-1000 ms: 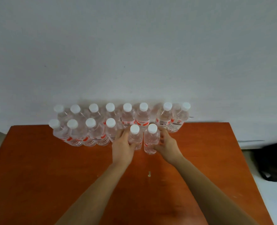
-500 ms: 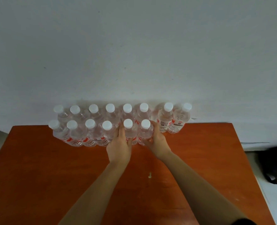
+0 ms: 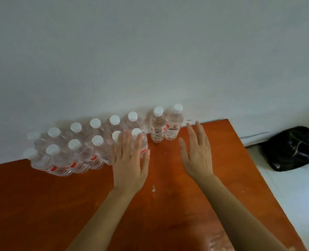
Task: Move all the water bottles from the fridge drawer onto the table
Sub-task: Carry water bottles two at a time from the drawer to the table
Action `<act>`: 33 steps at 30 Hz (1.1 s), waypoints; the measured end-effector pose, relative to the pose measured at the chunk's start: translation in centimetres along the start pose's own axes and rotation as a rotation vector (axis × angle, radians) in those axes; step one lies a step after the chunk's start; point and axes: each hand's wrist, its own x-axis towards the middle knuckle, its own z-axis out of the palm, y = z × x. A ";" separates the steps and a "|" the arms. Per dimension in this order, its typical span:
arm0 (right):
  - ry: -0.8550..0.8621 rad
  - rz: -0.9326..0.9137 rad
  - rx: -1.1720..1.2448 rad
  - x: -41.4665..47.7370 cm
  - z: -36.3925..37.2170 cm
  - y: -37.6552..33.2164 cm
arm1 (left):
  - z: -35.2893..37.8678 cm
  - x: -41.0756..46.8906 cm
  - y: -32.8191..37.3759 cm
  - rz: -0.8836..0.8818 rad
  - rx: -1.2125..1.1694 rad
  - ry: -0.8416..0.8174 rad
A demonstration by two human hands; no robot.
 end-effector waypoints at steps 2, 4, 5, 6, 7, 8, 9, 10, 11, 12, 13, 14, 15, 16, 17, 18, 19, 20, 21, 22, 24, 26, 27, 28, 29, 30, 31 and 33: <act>0.080 0.019 -0.094 -1.4 -2.4 2.3 | 0.6 0.6 2.8 0.066 0.023 -0.048; 0.150 0.052 -0.186 -3.1 -5.3 4.6 | 1.0 0.8 6.0 0.130 0.028 -0.069; 0.181 0.081 -0.220 -4.1 -7.0 5.6 | 1.1 0.6 7.8 0.163 0.029 -0.070; 0.206 0.117 -0.246 -5.2 -8.7 6.7 | 1.0 0.3 9.7 0.195 0.026 -0.070; 0.231 0.155 -0.268 -6.4 -10.4 7.7 | 0.8 -0.1 11.6 0.227 0.018 -0.069; 0.256 0.190 -0.289 -7.6 -12.2 8.6 | 0.6 -0.6 13.7 0.263 0.006 -0.068; 0.286 0.219 -0.306 -9.0 -14.1 9.4 | 0.2 -1.2 15.8 0.304 -0.006 -0.069; 0.320 0.241 -0.318 -10.4 -16.1 10.2 | -0.2 -1.8 18.1 0.349 -0.015 -0.070; 0.356 0.260 -0.329 -12.0 -18.2 11.1 | -0.7 -2.5 20.5 0.395 -0.021 -0.069; 0.390 0.281 -0.341 -13.6 -20.4 11.9 | -1.2 -3.4 22.9 0.437 -0.031 -0.064; 0.424 0.311 -0.355 -15.5 -22.7 12.8 | -1.7 -4.4 25.5 0.477 -0.044 -0.058; 0.458 0.345 -0.369 -17.6 -25.0 13.8 | -2.2 -5.6 28.2 0.516 -0.060 -0.053; 0.489 0.378 -0.382 -19.9 -27.3 14.7 | -2.8 -7.1 30.8 0.555 -0.078 -0.048; 0.519 0.407 -0.396 -22.4 -29.7 15.7 | -3.4 -8.8 33.5 0.596 -0.098 -0.044; 0.551 0.429 -0.413 -25.3 -32.1 16.6 | -4.0 -10.9 36.2 0.639 -0.122 -0.040; 0.581 0.445 -0.431 -28.4 -34.5 17.7 | -4.6 -13.3 39.0 0.680 -0.148 -0.037; 0.612 0.462 -0.449 -31.6 -36.8 18.6 | -5.1 -15.8 41.7 0.717 -0.176 -0.038; 0.646 0.482 -0.467 -35.1 -39.1 19.5 | -5.6 -18.5 44.4 0.753 -0.206 -0.044; 0.680 0.504 -0.486 -38.7 -41.3 20.5 | -6.0 -21.3 46.9 0.788 -0.233 -0.052; 0.709 0.528 -0.509 -42.3 -43.5 21.5 | -6.3 -24.1 49.5 0.824 -0.257 -0.061; 0.746 0.595 -0.563 -49.2 -47.5 23.5 | -6.8 -29.5 54.4 0.897 -0.292 -0.086; 0.784 0.691 -0.594 -55.5 -51.4 25.1 | -7.4 -34.9 59.1 0.979 -0.314 -0.117; 0.806 0.734 -0.602 -58.5 -53.0 25.7 | -7.8 -37.4 61.2 1.028 -0.321 -0.129; 0.830 0.770 -0.608 -61.2 -54.4 26.1 | -8.0 -39.9 63.2 1.084 -0.330 -0.140; 0.853 0.801 -0.615 -63.7 -55.6 26.5 | -8.1 -42.2 65.2 1.142 -0.345 -0.150; 0.871 0.830 -0.627 -66.1 -56.7 27.0 | -8.1 -44.4 67.0 1.196 -0.366 -0.161; 0.885 0.861 -0.642 -68.4 -57.6 27.5 | -8.0 -46.5 68.9 1.244 -0.388 -0.176; 0.909 0.931 -0.668 -72.6 -59.1 29.0 | -7.6 -50.5 72.5 1.322 -0.424 -0.211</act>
